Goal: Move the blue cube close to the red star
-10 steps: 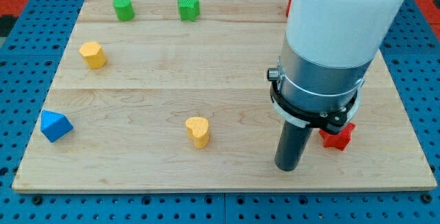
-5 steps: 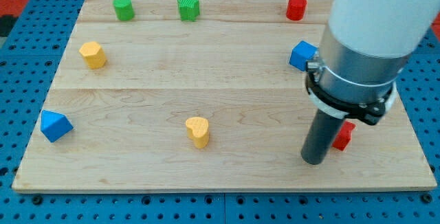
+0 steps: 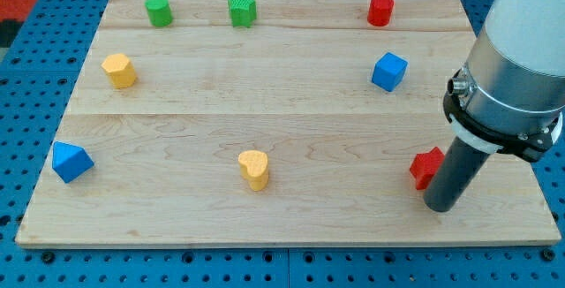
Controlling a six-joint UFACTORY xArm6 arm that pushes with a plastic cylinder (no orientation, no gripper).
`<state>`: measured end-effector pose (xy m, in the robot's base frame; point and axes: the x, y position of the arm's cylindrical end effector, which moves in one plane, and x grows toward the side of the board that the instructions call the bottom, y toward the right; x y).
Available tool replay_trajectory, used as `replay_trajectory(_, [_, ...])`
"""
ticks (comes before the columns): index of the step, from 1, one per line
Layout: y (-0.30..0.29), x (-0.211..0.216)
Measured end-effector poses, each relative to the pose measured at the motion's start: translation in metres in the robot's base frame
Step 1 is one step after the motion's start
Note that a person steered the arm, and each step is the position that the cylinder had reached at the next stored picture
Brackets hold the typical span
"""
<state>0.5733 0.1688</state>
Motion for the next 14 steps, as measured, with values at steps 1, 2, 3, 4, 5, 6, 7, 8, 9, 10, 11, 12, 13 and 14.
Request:
replay_trajectory(1, [0.001,0.0])
replay_trajectory(2, [0.008,0.0])
replay_trajectory(3, [0.015,0.0])
replay_trajectory(4, [0.02,0.0])
replay_trajectory(5, [0.02,0.0])
replay_trajectory(6, [0.022,0.0])
replay_trajectory(7, [0.036,0.0])
replay_trajectory(8, [0.09,0.013])
replay_trajectory(9, [0.107,0.028])
replay_trajectory(10, [0.109,0.028])
replay_trajectory(11, [0.131,-0.004])
replay_trajectory(12, [0.149,-0.046])
replay_trajectory(13, [0.149,-0.085])
replay_trajectory(14, [0.149,-0.12])
